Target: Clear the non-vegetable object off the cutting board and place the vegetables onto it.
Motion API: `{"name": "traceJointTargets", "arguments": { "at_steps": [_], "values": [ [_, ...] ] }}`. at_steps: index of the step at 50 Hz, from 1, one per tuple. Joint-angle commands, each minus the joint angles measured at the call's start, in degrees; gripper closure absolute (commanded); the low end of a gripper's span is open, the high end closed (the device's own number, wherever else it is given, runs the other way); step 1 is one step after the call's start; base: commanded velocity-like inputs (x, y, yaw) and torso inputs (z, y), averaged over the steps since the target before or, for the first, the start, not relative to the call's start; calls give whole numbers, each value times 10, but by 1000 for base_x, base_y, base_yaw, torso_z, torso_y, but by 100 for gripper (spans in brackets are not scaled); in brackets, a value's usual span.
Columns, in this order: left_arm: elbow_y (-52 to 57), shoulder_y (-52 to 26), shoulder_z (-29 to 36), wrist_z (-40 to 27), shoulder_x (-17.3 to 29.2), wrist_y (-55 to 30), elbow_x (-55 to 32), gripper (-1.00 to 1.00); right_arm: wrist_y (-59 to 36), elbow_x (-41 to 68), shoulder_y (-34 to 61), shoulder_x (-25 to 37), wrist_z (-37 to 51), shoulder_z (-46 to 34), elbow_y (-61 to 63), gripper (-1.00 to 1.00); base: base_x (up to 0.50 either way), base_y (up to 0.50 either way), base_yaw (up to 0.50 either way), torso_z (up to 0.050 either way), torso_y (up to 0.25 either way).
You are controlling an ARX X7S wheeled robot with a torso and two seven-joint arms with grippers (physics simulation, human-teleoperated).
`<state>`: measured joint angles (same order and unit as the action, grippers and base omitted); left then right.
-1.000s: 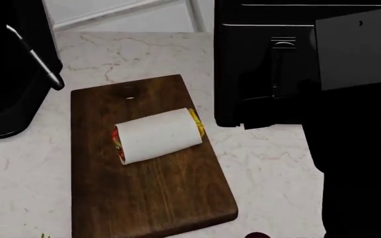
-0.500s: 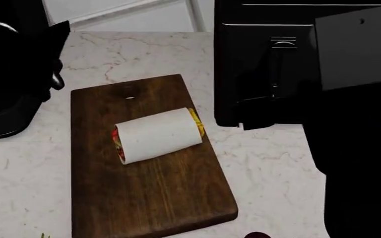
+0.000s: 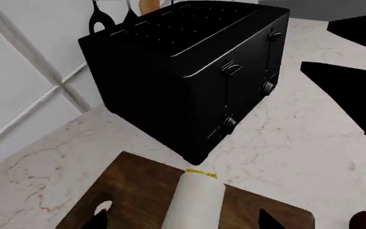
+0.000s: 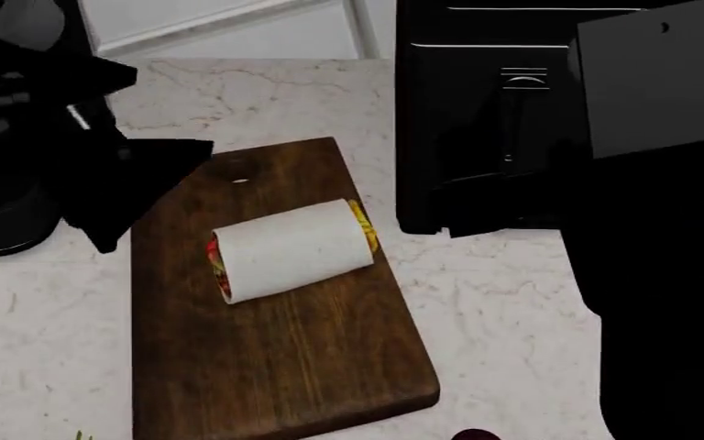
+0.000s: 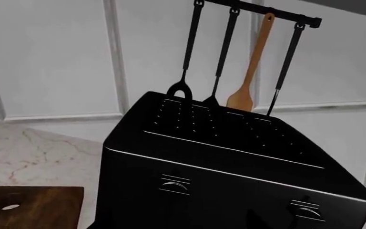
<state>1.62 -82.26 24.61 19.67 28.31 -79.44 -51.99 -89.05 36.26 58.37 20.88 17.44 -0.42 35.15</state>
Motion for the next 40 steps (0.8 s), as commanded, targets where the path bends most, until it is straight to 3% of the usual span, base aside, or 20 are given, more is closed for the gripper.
{"name": "traceJointTargets", "arguments": {
  "at_steps": [1, 16, 40],
  "values": [
    [-64, -50, 117, 117, 9, 45, 30, -100, 9, 39, -2, 11, 31, -2, -7, -100, 0, 0, 0, 0, 0],
    [-246, -99, 251, 218, -63, 160, 138, -100, 29, 55, -15, 21, 42, -9, -16, -100, 0, 0, 0, 0, 0],
    [-449, -96, 293, 266, -168, 288, 193, -100, 24, 93, -30, 24, 63, 4, -1, -100, 0, 0, 0, 0, 0]
  ]
}}
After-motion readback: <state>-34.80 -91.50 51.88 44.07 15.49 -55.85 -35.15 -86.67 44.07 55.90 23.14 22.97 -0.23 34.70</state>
